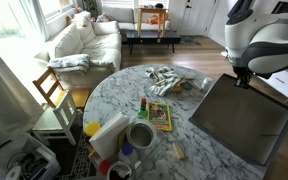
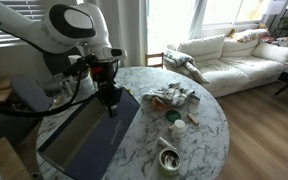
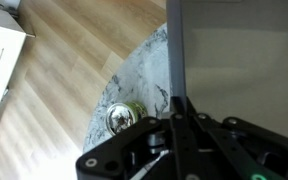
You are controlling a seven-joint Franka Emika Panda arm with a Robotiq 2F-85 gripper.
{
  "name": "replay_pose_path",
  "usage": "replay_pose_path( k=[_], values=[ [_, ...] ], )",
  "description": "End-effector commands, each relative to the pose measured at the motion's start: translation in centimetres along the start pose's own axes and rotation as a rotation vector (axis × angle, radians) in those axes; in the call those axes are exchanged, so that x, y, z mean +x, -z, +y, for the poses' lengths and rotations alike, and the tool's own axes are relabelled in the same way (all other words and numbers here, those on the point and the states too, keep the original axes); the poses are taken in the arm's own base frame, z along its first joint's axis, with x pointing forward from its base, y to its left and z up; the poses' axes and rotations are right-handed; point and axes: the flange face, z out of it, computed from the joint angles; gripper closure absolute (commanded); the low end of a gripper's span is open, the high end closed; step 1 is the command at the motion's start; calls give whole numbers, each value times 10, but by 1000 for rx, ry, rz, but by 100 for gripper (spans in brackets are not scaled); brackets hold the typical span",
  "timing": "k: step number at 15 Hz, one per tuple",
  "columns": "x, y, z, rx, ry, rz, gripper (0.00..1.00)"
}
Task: Put the box upside down
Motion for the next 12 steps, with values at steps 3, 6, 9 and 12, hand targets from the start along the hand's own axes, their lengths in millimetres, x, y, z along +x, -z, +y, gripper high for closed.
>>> replay_pose_path(
  k=[3, 6, 9, 12],
  values=[
    [0, 0, 0, 0, 0, 0, 99],
    [-3, 12, -22, -77, 25, 16, 99],
    [-4, 25, -47, -182, 36, 42, 99],
    [-6, 36, -70, -319, 7, 71, 99]
  ],
)
